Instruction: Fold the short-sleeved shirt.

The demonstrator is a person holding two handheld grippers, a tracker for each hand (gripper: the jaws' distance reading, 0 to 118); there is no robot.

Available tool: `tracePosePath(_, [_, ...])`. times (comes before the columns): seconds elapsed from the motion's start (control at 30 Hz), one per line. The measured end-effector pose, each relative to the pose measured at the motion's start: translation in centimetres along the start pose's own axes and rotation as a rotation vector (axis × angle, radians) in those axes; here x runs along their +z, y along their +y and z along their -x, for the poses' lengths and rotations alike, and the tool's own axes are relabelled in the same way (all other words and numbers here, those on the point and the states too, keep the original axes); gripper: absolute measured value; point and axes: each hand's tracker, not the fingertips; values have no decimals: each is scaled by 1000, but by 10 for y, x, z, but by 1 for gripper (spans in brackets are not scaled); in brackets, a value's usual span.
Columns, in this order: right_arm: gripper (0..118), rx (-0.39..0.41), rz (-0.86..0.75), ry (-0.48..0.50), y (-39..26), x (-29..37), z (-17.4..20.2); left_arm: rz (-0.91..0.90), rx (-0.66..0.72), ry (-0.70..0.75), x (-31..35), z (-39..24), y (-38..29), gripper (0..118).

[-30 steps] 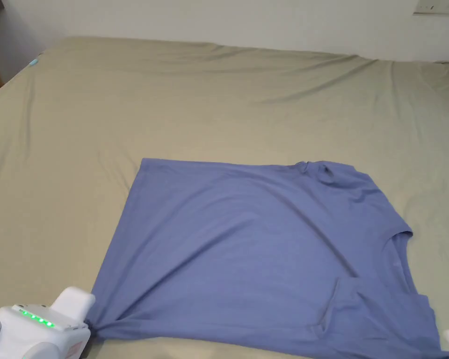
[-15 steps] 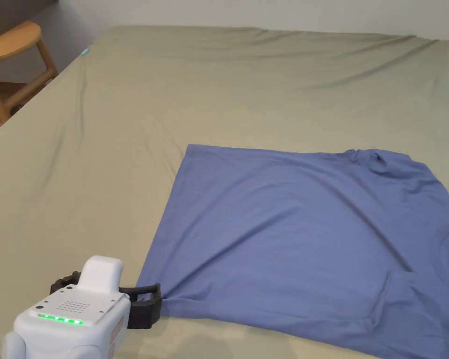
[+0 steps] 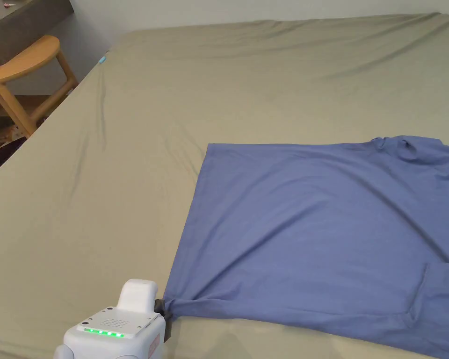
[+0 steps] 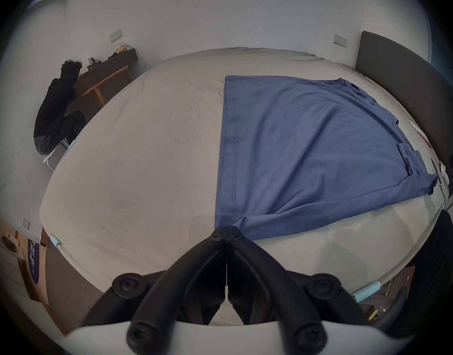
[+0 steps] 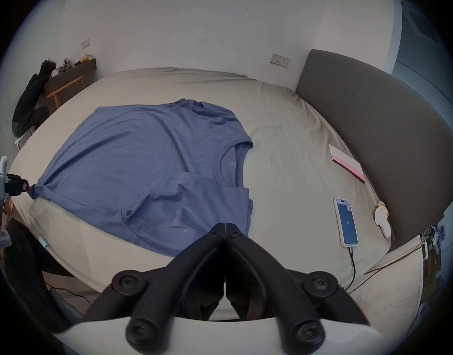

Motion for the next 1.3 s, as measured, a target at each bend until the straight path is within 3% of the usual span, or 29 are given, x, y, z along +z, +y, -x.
tracePosePath(0.07, [0, -12, 15, -3, -2, -3, -5, 12, 6, 7, -4, -5, -1, 1])
tracePosePath(0.13, [1, -17, 19, -10, -3, -4, -8, 30, 15, 13, -9, -8, -3, 41])
tracePosePath(0.17, [0, -20, 24, -11, -3, -5, -10, 41, 17, 15, -12, -10, -4, 52])
tracePosePath(0.27, [0, -20, 28, -14, -1, -7, -12, 51, 19, 31, -18, -14, -5, 71])
tracePosePath(0.37, [0, -10, 31, -20, 1, -9, -13, 52, 19, 47, -27, -18, -5, 106])
tracePosePath(0.4, [1, -10, 34, -19, 2, -10, -14, 52, 10, 67, -28, -20, -5, 108])
tracePosePath(0.53, [0, -7, 40, -16, 2, -11, -13, 47, 9, 84, -35, -22, -5, 106])
tracePosePath(0.57, [0, -6, 42, -15, 2, -12, -12, 59, 11, 91, -38, -22, -4, 95])
tracePosePath(0.6, [1, -5, 44, -14, 2, -12, -12, 63, 15, 86, -39, -21, -5, 62])
tracePosePath(0.63, [0, -5, 47, -14, 1, -13, -12, 70, 24, 64, -38, -20, -5, 38])
tracePosePath(0.7, [0, -7, 51, -13, 1, -14, -12, 77, 28, 4, -38, -23, -7, 14])
tracePosePath(0.73, [1, -5, 56, -13, 1, -15, -12, 70, -9, 22, -37, -28, -8, 7])
tracePosePath(1.07, [1, -13, 189, 0, -12, -47, -44, -12, 8, -28, 5, -15, 6, 6])
tracePosePath(1.1, [11, -15, 206, 7, -17, -52, -47, -19, 4, -29, 9, -15, 7, 6])
tracePosePath(1.13, [36, -11, 236, 20, -21, -56, -51, -23, 2, -31, 11, -14, 8, 6])
tracePosePath(1.2, [105, -26, 293, 78, -30, -67, -58, -29, 3, -30, 15, -16, 10, 6])
tracePosePath(1.3, [108, -62, 323, 145, -37, -83, -62, -23, -3, -19, 14, -20, 11, 6])
